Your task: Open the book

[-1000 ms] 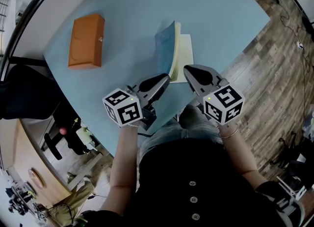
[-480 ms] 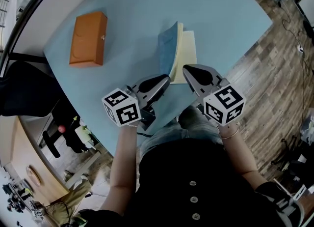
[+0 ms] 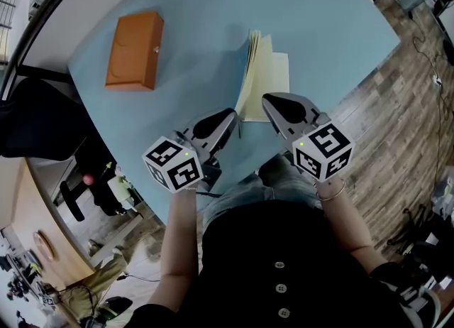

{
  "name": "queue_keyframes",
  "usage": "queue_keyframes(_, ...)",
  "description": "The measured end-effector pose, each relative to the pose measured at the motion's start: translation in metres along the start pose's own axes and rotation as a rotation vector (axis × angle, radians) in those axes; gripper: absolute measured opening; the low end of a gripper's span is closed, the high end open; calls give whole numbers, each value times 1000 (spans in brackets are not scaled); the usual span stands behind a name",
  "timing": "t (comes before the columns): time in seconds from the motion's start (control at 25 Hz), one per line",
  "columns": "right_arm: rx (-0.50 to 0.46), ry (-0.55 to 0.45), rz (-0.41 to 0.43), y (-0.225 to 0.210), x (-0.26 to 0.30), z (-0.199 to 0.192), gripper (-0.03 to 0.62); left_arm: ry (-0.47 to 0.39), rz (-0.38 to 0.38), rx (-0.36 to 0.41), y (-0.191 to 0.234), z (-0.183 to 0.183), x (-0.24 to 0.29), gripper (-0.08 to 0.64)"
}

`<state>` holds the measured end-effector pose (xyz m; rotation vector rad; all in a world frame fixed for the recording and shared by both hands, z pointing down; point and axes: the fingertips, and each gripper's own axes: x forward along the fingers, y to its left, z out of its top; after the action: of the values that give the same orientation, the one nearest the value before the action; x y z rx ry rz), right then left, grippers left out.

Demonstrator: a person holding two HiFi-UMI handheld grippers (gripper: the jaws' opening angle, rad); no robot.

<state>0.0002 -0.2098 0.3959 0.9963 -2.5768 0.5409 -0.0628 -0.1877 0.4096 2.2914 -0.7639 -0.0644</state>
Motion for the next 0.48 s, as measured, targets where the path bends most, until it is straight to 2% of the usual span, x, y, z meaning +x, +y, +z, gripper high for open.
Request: queue_keyframes(0.48,-32,37,61,15,20,0,2,-50,172,37,24,6,-31,26)
